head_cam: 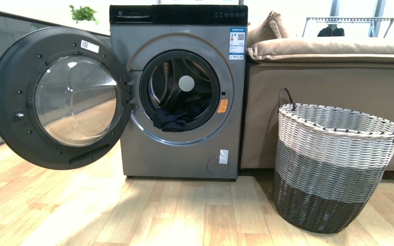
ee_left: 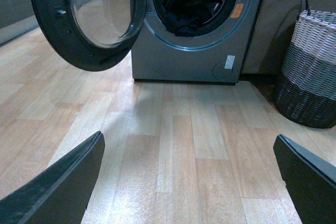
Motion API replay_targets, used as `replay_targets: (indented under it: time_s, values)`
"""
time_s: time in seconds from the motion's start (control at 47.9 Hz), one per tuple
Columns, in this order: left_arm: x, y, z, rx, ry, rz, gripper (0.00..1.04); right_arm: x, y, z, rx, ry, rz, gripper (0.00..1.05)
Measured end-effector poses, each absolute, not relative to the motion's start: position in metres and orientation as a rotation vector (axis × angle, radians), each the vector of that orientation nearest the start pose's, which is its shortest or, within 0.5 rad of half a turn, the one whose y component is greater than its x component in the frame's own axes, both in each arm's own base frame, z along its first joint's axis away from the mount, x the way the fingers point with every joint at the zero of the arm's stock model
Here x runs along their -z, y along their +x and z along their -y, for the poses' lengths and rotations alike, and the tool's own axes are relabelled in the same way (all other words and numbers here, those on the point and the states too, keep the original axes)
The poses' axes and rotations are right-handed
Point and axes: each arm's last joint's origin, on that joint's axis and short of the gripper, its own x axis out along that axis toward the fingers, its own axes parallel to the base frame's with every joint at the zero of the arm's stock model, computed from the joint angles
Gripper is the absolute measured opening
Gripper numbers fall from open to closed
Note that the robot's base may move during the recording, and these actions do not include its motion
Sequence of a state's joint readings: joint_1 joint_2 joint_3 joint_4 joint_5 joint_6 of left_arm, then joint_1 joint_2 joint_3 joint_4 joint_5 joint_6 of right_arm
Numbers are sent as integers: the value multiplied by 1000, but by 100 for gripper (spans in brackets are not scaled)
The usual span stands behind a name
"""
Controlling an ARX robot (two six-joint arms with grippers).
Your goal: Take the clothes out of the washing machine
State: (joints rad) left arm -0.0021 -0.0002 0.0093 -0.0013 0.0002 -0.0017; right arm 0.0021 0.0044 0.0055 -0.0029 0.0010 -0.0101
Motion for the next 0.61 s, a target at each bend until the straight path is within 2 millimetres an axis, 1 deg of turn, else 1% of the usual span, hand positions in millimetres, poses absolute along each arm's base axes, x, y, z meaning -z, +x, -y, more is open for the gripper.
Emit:
replay_targets:
  time_s: [0.606]
  values:
    - [-167, 97, 0, 2, -2, 8, 98, -165, 98, 0, -1, -10, -2, 97]
